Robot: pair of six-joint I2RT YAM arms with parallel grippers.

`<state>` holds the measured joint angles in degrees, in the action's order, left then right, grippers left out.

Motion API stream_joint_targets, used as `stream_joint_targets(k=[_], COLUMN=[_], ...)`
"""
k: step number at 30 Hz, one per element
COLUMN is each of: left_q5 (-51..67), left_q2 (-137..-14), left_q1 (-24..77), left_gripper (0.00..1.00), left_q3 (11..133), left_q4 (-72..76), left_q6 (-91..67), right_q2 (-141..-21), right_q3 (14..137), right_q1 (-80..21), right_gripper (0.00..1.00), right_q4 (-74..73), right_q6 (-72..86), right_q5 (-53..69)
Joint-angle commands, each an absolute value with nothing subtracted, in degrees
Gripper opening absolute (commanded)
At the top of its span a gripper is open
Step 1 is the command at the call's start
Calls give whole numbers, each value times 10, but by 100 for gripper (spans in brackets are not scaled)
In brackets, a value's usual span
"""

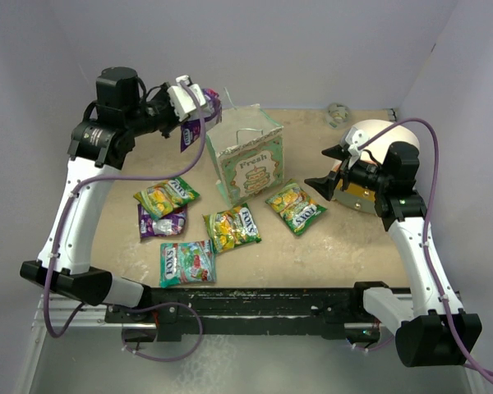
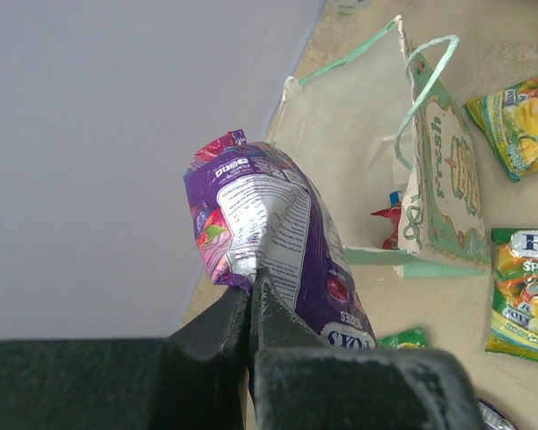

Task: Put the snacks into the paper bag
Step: Place the snack in the paper bag.

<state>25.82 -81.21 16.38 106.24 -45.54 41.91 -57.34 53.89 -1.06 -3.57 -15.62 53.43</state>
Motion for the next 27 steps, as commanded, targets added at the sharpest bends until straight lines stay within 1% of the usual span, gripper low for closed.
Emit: stream_joint_targets(k=[1, 20, 27], left_q5=[248, 262, 259], left_q2=[-822, -900, -942], left_q1=[185, 232, 241], left_gripper=[0, 0, 0], left_q3=[1103, 1117, 1151], left_q4=[-398, -354, -385], left_q6=[460, 549, 587], right_q2=[-568, -567, -565], right_q3=[542, 541, 540], right_q1=[-8, -8, -8], right_gripper=[100, 100, 100], right_q4=[-16, -15, -15], right_q6=[-153, -156, -154], right_q5=[539, 538, 541])
